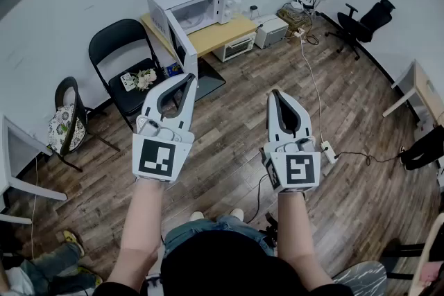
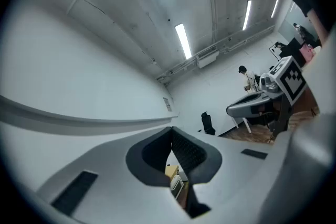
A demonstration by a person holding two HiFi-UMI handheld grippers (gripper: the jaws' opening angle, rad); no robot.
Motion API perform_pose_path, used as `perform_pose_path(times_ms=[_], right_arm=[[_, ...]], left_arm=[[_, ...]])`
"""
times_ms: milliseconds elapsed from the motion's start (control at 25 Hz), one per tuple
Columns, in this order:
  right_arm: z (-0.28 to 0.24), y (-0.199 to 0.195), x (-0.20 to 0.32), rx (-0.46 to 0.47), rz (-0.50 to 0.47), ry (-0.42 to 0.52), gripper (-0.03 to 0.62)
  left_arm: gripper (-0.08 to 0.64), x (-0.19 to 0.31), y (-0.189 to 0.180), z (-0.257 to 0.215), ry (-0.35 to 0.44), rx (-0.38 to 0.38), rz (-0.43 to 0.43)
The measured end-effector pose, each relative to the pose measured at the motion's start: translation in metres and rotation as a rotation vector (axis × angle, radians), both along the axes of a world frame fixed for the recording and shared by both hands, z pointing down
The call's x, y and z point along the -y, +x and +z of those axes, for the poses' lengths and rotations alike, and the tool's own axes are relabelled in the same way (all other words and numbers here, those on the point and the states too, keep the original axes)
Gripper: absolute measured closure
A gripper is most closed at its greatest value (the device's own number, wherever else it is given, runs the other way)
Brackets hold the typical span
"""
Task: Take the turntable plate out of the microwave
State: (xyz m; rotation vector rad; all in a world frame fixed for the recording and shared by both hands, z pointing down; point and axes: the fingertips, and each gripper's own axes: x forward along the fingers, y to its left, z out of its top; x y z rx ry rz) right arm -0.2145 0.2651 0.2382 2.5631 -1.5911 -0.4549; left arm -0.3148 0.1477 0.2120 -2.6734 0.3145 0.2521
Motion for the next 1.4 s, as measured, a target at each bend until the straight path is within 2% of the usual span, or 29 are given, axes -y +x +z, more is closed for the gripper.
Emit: perform_pose_path(times_ms=[200, 400, 480, 520, 560, 600, 640, 720, 1080, 1400], right_arm=[[0.005, -0.028, -0.001, 0.006, 0.039, -0.008, 0.578], [0.001, -0.047, -0.002, 0.019, 0.075, -0.007, 0.578], [0.004, -0.054, 0.000, 0.043, 0.060, -0.004, 0.565], [0.008, -0.056, 0.002, 0.062, 0.051, -0.007, 0.492], [0.011, -0.059, 0.003, 0.082, 0.051, -0.015, 0.360], [0.013, -0.061, 0.004, 0.093, 0.062, -0.023, 0.294], [0.014, -0.062, 0.003, 0.092, 0.080, -0.028, 0.273], [0.015, -0.065, 0.001, 0.073, 0.103, -0.023, 0.237], [0.022, -0.073, -0.008, 0.075, 0.130, -0.020, 0.230], [0.026, -0.052, 0.002, 0.049, 0.080, -0.042, 0.230]], left_arm=[[0.551, 0.017, -0.033, 0.016, -0.115, -0.019, -0.011], [0.551, 0.021, -0.050, 0.016, -0.144, -0.033, 0.022], [0.549, 0.019, -0.053, 0.017, -0.155, -0.034, 0.045], [0.512, 0.018, -0.053, 0.018, -0.157, -0.035, 0.056], [0.374, 0.018, -0.053, 0.020, -0.159, -0.037, 0.066], [0.229, 0.019, -0.053, 0.023, -0.166, -0.037, 0.068], [0.172, 0.020, -0.054, 0.025, -0.178, -0.036, 0.061], [0.128, 0.023, -0.058, 0.028, -0.204, -0.039, 0.045], [0.120, 0.021, -0.062, 0.037, -0.229, -0.042, 0.062], [0.120, 0.023, -0.046, 0.040, -0.212, -0.041, 0.019]])
